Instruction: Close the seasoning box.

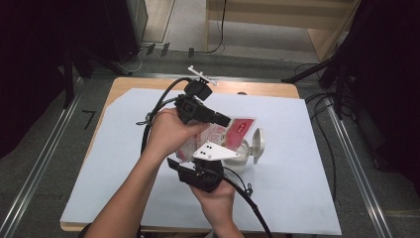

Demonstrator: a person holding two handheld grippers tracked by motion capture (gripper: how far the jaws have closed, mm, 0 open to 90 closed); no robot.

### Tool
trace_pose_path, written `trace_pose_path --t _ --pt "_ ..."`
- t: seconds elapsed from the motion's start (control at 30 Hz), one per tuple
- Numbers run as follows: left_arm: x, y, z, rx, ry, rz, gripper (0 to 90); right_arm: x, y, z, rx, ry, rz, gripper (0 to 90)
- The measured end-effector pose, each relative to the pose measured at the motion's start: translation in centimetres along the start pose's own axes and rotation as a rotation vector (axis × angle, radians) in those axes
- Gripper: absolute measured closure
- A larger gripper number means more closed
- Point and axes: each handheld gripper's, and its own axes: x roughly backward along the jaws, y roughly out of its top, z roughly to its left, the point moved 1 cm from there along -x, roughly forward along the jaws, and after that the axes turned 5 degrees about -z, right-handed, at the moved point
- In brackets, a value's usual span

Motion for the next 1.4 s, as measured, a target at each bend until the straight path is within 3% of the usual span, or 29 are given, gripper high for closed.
trace_pose_path --t 0.2,0.43,0.83,1.0,1.2,1.4 --pt "-0.4 -0.4 0.5 0.01 -0.005 -0.05 86.9 -0.1 -0.2 -0.9 0.017 -0.011 0.027 63.3" --pt "-0.6 -0.1 0.4 -0.006 0.009 -0.045 87.0 -0.3 -0.2 -1.4 0.002 -0.017 0.026 63.4" --pt "-0.4 0.0 0.7 0.02 -0.007 -0.028 84.6 -0.1 -0.1 -1.4 0.013 0.013 0.017 64.5" --pt "-0.7 0.2 0.7 0.029 -0.012 -0.024 84.0 0.1 -0.1 -1.6 -0.021 0.03 0.006 64.6" --pt "-0.6 0.3 0.7 0.01 -0.002 -0.033 84.5 0.2 0.0 -1.9 -0.048 0.056 -0.005 64.4" --pt "-0.4 0.0 0.4 0.001 0.011 -0.036 85.3 -0.1 -0.1 -1.6 -0.013 0.024 0.014 63.7"
